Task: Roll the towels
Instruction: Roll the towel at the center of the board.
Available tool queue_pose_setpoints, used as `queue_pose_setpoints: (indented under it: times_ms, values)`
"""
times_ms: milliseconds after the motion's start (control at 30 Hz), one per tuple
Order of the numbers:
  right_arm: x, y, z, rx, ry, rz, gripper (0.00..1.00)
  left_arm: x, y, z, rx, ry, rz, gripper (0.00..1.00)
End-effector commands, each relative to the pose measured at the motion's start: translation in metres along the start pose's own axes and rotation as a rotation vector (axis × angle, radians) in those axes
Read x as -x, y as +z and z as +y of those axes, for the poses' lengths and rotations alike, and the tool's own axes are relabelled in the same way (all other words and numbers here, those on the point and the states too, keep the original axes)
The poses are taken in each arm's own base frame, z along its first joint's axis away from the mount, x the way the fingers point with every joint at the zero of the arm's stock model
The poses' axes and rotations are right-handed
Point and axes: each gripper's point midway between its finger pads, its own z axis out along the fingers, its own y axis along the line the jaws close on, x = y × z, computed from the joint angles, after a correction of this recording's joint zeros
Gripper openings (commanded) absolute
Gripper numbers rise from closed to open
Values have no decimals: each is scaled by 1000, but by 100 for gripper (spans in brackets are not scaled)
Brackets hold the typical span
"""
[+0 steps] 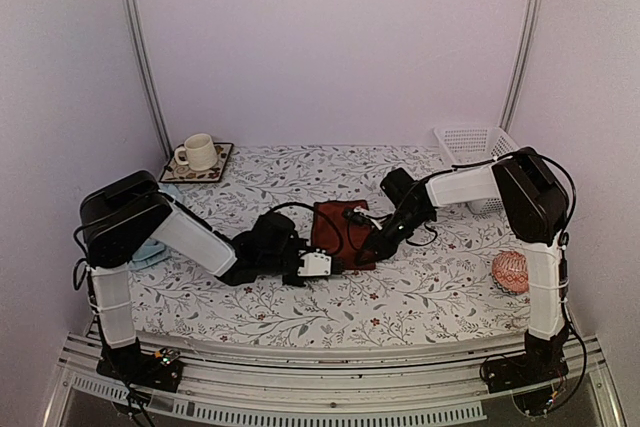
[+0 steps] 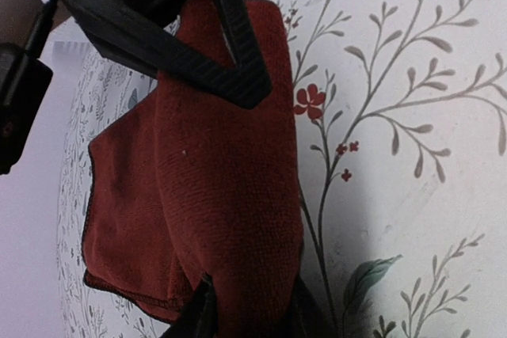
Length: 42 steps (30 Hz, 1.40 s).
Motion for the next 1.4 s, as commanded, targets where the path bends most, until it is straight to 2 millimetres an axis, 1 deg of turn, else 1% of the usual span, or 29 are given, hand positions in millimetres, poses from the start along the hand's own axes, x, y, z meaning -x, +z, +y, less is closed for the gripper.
queue_pose_setpoints:
  times_ms: [0, 100, 133, 167, 267, 333, 367, 433, 467, 533, 633, 667, 733, 767, 800, 867, 900, 933, 1000, 1067, 1133, 1267, 1367]
  values:
    - [-19, 5, -18, -51, 46, 52, 9, -29, 3, -33, -116, -40, 92, 20]
    - [-18, 5, -18, -50, 46, 50, 12, -28, 1, -38, -147, -42, 85, 9]
    - [-16, 3, -17, -52, 41, 46, 15, -27, 0, -41, -163, -42, 80, 0]
    - [-14, 1, -16, -51, 37, 40, 17, -26, -1, -42, -179, -46, 75, 0]
    - [-6, -9, -12, -63, 7, 19, 34, -20, -4, -48, -243, -75, 48, 0]
    - [-2, -19, -10, -86, -22, 1, 45, -15, -5, -50, -289, -101, 25, 0]
    - [1, -25, -8, -104, -44, -12, 53, -15, -6, -54, -324, -118, 25, 0]
    - [5, -37, -5, -143, -91, -33, 63, -12, -7, -55, -380, -158, 17, 0]
    - [5, -41, -5, -165, -110, -38, 67, -12, -7, -56, -409, -185, 17, 0]
    - [8, -50, -1, -202, -164, -52, 72, -12, -6, -56, -468, -233, 16, 0]
    - [12, -63, 6, -259, -268, -85, 76, -7, -7, -53, -531, -290, -12, 0]
    - [9, -65, 7, -280, -300, -88, 78, -6, -6, -50, -541, -304, -24, 0]
    - [11, -72, 16, -328, -405, -114, 82, -3, -6, -45, -572, -334, -41, 0]
    - [5, -70, 21, -348, -451, -109, 83, -2, -7, -45, -592, -348, -44, 0]
    - [4, -69, 27, -367, -518, -111, 84, -2, -6, -43, -610, -366, -49, 0]
    - [3, -66, 36, -407, -664, -114, 87, -2, -7, -40, -647, -406, -55, 0]
    - [5, -64, 40, -426, -728, -119, 88, -1, -7, -35, -658, -424, -61, 0]
    - [6, -62, 43, -438, -774, -123, 88, -2, -7, -34, -674, -445, -62, 0]
    - [9, -59, 42, -475, -858, -119, 88, -3, -9, -30, -693, -479, -76, 0]
    - [16, -56, 39, -505, -913, -121, 89, -3, -10, -27, -705, -501, -80, 0]
    - [21, -50, 36, -518, -946, -114, 89, -3, -10, -24, -714, -519, -86, 0]
    - [23, -36, 25, -548, -996, -71, 89, -2, -9, -20, -739, -555, -102, 0]
    - [26, -31, 18, -564, -1011, -65, 89, 1, -9, -17, -752, -571, -113, 0]
